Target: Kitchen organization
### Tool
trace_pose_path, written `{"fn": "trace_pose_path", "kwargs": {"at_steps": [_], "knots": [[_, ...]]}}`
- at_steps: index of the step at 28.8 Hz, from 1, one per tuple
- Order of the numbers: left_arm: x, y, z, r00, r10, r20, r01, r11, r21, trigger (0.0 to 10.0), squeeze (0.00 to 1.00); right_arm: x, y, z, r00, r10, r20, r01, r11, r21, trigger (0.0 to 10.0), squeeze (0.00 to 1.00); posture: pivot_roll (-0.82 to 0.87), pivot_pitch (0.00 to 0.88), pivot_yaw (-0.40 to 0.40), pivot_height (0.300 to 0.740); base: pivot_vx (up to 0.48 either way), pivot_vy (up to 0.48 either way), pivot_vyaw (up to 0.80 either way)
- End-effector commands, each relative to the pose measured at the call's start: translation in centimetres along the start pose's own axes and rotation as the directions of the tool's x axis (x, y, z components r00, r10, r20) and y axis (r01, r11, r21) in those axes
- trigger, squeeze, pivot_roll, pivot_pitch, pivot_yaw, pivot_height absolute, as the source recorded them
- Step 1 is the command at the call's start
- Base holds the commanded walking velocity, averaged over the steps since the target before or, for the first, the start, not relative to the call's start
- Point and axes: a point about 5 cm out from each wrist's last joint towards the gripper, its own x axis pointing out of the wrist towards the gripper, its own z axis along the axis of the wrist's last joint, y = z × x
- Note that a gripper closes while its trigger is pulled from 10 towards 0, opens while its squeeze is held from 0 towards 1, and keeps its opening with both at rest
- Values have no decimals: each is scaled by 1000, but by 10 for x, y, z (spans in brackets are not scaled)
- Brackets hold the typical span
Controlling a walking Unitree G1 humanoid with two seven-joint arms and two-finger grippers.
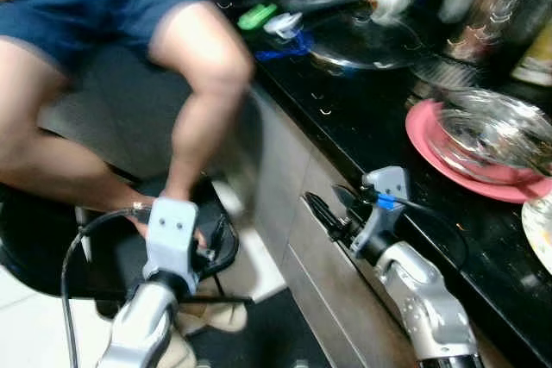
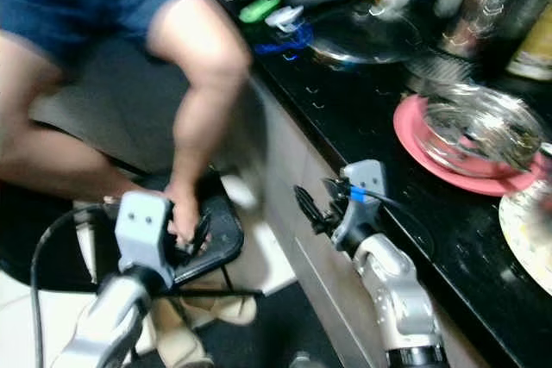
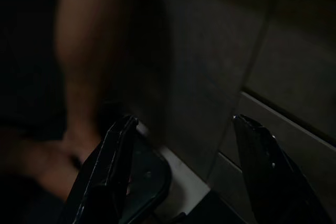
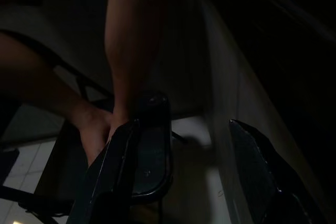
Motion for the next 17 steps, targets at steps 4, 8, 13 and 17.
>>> {"fn": "trace_pose_path", "kwargs": {"at_steps": [4, 8, 13, 17], "knots": [[-1, -4, -2, 999, -40, -5, 40, 999, 19, 10000, 0, -6, -7, -1, 1000, -10, 3, 10, 1000, 26, 10000, 0, 14, 75, -42, 740, 0, 0, -797], [-1, -6, -1, 998, -70, 1, 70, 997, 32, 10000, 0, -7, 3, -1, 993, 115, 4, -115, 992, 54, 10000, 0, 14, 72, -41, 740, 0, 0, -441], [-3, -14, 3, 990, -141, 22, 139, 987, 78, 10000, 0, -19, 25, 0, 915, 402, 20, -401, 907, 130, 10000, 0, 17, 64, -42, 740, 0, 0, 0], [-7, -23, 9, 969, -243, 50, 240, 969, 61, 10000, 0, -33, 37, 10, 804, 584, 113, -592, 765, 254, 10000, 0, 17, 63, -40, 740, 0, 0, 0]]}}
